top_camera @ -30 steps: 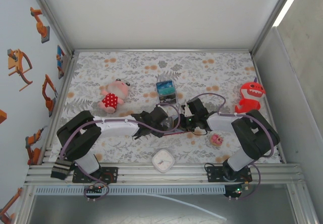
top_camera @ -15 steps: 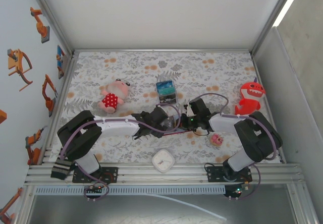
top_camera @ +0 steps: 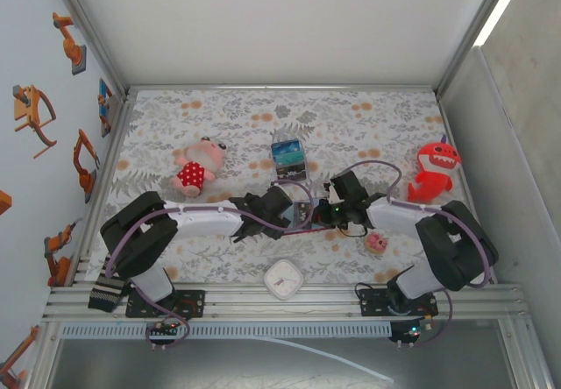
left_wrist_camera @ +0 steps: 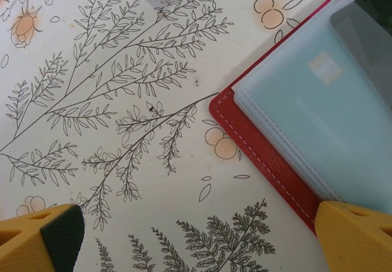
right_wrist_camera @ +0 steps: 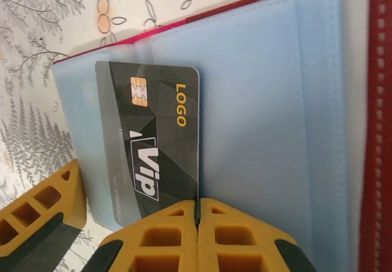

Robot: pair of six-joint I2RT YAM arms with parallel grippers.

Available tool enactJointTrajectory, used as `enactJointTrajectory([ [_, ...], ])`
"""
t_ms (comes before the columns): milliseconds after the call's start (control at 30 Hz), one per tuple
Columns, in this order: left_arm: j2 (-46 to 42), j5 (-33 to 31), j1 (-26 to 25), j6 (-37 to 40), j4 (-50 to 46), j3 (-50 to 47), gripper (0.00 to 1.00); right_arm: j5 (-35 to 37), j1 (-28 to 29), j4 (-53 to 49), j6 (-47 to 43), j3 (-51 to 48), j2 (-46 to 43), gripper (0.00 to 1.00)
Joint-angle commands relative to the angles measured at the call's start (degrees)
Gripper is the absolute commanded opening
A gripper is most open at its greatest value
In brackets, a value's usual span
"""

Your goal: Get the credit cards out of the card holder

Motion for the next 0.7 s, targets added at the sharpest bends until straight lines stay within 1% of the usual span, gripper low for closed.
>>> enactJointTrajectory([
  [0,-0.79,-1.54,-0.20,1.20,-1.92,1.28,0.97,2.80,-0.42,-4.05,-1.99,2.11,-2.08,0.00],
  [267,-1.93,-2.27,-0.11,2.94,-0.81,2.29,0.97,4.71,-0.41,-5.08,-2.83,3.15,-2.84,0.00],
  [433,-2.85,-2.07,-0.20,3.75,-0.12,3.19,0.97,3.52,-0.41,-4.22,-1.87,3.12,-2.87,0.00],
  [533,-3.24,-1.61,-0.20,4.42,1.25,3.29,0.97,2.64,-0.41,-2.08,-0.22,2.12,-3.47,0.07],
  [667,-1.21,-1.62,-0.20,4.98,1.58,4.29,0.97,1.38,-0.41,1.15,2.19,0.70,-3.52,0.16],
])
